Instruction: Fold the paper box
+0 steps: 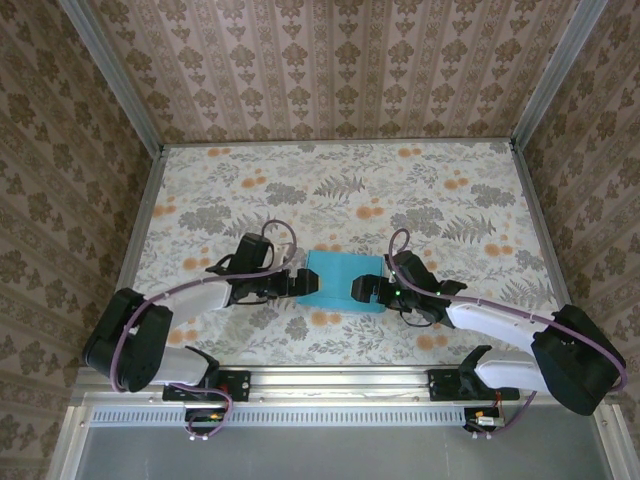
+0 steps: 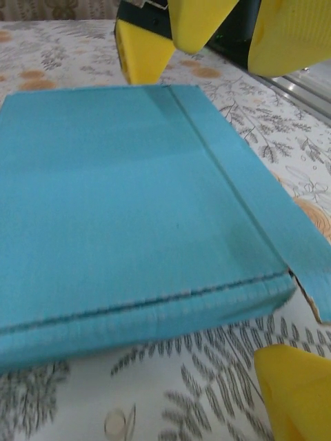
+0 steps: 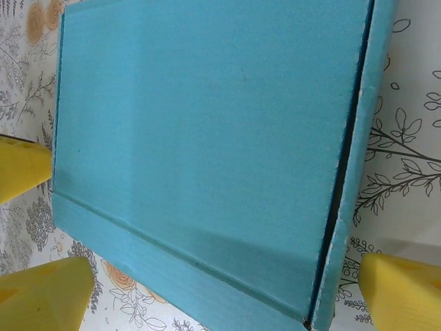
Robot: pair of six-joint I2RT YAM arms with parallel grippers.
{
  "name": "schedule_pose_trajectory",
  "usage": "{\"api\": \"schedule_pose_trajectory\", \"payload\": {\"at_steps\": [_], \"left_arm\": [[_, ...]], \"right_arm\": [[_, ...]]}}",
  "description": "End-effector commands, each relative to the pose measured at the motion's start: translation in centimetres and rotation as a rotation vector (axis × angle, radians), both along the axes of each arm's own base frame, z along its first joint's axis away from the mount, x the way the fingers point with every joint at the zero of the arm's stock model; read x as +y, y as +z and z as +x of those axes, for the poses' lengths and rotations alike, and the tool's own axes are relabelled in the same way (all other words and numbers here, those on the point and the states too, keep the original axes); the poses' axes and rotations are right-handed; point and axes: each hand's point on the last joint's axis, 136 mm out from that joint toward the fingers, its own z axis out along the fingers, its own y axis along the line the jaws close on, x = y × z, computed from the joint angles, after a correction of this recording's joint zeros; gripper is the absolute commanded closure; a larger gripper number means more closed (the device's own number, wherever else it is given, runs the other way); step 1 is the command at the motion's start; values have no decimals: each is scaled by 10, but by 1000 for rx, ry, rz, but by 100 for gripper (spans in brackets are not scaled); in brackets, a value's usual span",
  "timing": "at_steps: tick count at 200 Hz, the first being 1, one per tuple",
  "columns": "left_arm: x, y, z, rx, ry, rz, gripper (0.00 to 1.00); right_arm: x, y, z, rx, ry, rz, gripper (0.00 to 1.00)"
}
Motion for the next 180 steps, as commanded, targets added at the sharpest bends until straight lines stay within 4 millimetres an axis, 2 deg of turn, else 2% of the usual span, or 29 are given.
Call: {"api": "schedule_pose_trajectory", "payload": {"at_steps": [1,65,117,158,180], "left_arm": [[-13,12,2,-29,-47,-41,0],[-22,16,-1,-37,-73,-79,0],[-26,23,-2,-30,-74,-118,0],[-27,49,0,-45,-63,-143,0],[-26,70,3,-77,-46,-170,0]], "right_arm": [[6,0,-2,15,10,23,0],[11,-2,-5,15,28,32,0],[16,11,-1,-26,43,59,0],[5,34,-1,-71,37,43,0],[3,51,-2,-90,42,65,0]]}}
